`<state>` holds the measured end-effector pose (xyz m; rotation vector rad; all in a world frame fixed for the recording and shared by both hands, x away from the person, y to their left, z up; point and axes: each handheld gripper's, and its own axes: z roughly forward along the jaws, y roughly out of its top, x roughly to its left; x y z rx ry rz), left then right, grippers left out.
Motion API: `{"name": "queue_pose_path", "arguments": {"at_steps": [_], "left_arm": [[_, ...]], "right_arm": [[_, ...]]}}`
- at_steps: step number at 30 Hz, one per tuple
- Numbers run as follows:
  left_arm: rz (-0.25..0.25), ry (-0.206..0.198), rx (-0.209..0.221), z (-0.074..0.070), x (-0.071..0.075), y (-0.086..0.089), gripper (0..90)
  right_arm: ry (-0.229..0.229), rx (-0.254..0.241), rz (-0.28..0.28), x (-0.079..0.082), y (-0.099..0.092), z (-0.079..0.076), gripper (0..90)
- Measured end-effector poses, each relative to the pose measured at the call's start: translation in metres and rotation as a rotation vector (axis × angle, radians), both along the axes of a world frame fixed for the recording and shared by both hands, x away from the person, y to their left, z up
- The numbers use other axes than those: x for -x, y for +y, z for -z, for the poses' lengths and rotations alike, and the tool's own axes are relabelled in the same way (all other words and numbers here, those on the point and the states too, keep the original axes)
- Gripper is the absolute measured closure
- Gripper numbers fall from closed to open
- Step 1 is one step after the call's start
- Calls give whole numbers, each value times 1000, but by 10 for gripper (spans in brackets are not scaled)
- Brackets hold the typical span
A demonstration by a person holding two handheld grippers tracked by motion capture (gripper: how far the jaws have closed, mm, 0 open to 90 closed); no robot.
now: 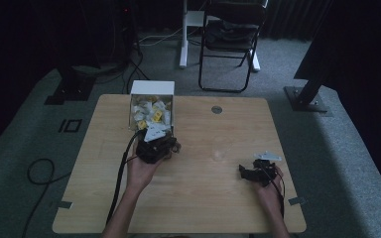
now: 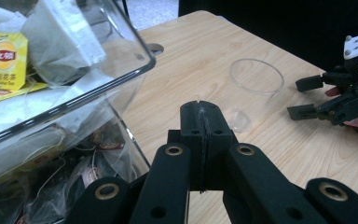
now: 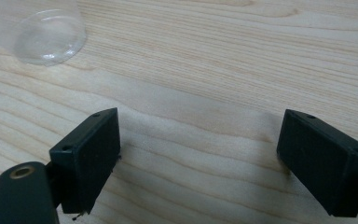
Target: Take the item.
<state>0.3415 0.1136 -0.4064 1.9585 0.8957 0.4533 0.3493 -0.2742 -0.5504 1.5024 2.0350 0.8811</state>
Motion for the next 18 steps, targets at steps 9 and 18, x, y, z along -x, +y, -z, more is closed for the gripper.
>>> {"name": "queue_pose_path", "arguments": {"at_steps": [9, 18], "left_arm": [[15, 0, 9, -1, -2, -7, 900], [29, -5, 7, -5, -4, -15, 900]], "right_arm": [[0, 0, 0, 0, 0, 0, 131], [0, 0, -3, 0, 0, 0, 131]]}}
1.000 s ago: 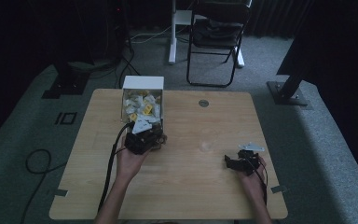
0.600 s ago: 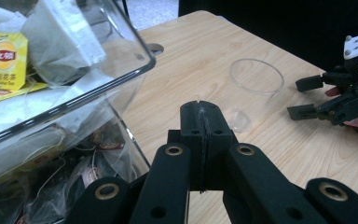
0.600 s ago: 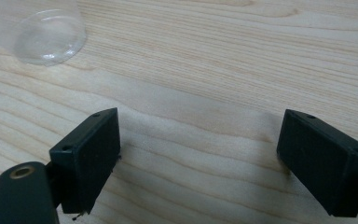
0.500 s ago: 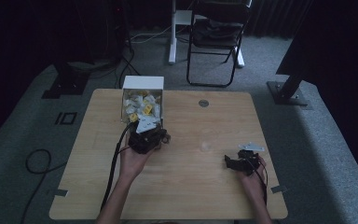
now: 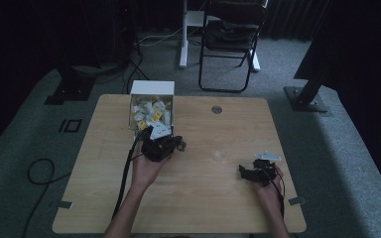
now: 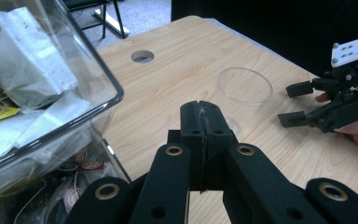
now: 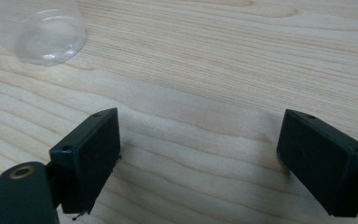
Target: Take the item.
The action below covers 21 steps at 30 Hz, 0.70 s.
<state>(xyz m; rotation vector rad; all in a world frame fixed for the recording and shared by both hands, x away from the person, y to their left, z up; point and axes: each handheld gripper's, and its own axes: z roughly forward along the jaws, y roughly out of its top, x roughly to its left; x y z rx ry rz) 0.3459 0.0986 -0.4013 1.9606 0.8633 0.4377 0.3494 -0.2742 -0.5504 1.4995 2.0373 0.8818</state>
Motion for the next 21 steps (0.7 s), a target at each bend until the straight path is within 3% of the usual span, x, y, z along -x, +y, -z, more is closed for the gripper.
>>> {"name": "queue_pose_path", "arguments": {"at_steps": [21], "left_arm": [[23, 4, 13, 0, -4, -16, 900]], "right_arm": [[-1, 0, -6, 0, 0, 0, 131]]}}
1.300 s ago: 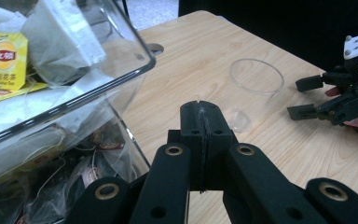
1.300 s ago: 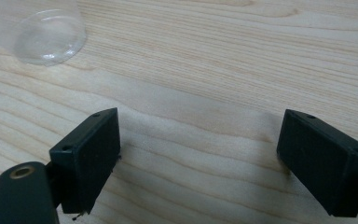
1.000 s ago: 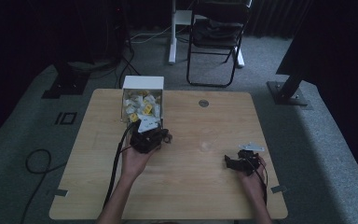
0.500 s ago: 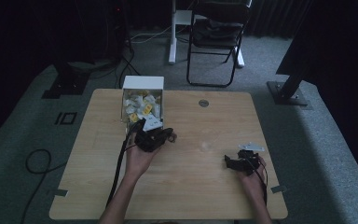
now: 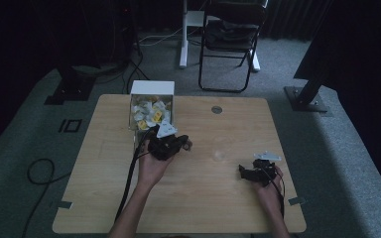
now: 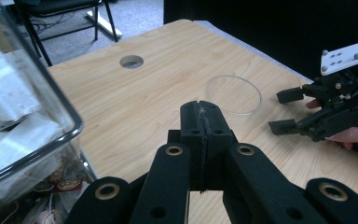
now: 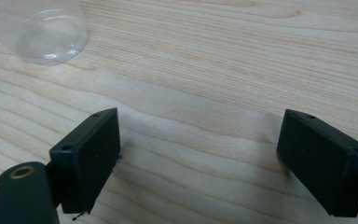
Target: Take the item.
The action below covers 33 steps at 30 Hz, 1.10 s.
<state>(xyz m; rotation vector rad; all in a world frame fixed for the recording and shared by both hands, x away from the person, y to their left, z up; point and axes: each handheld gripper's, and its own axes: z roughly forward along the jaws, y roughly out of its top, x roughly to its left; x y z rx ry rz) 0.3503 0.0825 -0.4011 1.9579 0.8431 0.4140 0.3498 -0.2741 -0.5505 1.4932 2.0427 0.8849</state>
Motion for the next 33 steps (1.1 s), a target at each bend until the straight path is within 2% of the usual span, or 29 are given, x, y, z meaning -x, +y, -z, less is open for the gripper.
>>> {"name": "queue_pose_path", "arguments": {"at_steps": [33], "left_arm": [[10, 13, 2, 4, -13, -20, 900]], "right_arm": [[-1, -1, 1, 0, 0, 0, 131]]}}
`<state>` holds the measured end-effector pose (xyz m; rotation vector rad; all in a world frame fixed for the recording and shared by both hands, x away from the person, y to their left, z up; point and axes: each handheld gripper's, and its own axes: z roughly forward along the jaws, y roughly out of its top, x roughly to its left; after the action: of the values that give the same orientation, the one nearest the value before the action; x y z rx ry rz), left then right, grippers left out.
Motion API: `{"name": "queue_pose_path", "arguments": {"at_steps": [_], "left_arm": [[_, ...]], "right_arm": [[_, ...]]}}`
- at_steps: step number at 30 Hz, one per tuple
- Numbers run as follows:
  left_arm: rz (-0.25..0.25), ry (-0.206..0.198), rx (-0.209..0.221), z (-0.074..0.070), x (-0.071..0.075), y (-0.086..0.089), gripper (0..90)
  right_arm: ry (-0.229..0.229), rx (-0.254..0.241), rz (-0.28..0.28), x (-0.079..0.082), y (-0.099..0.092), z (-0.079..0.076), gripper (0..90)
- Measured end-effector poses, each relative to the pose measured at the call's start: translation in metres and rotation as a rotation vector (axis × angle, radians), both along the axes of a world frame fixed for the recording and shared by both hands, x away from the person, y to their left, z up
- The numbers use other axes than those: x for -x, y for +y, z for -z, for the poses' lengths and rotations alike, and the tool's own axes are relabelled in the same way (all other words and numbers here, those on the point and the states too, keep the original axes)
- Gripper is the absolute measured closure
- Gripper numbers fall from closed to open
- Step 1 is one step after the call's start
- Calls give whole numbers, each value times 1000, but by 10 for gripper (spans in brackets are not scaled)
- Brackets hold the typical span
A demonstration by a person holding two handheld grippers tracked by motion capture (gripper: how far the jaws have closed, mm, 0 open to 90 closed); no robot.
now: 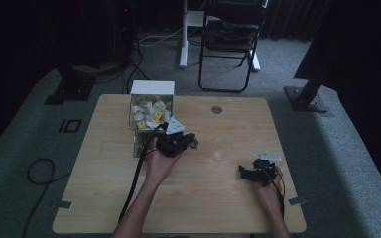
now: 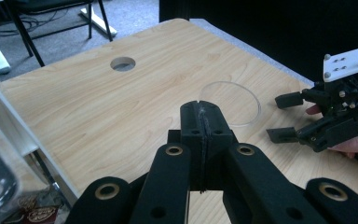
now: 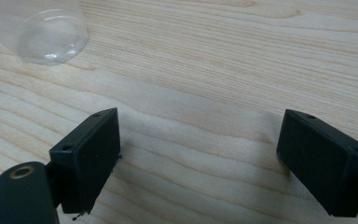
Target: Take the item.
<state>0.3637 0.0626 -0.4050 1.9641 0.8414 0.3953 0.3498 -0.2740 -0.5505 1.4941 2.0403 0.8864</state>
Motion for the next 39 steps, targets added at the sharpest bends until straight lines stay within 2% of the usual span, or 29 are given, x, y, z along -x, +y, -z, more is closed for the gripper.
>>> {"name": "queue_pose_path", "arguments": {"at_steps": [13, 26, 39], "left_arm": [[5, -1, 12, -1, -7, -10, 900], [6, 11, 19, 5, -14, -20, 900], [21, 3, 22, 2, -17, -44, 900]], "right_arm": [[0, 0, 0, 0, 0, 0, 131], [0, -1, 1, 0, 0, 0, 131], [-1, 0, 0, 0, 0, 0, 132]]}}
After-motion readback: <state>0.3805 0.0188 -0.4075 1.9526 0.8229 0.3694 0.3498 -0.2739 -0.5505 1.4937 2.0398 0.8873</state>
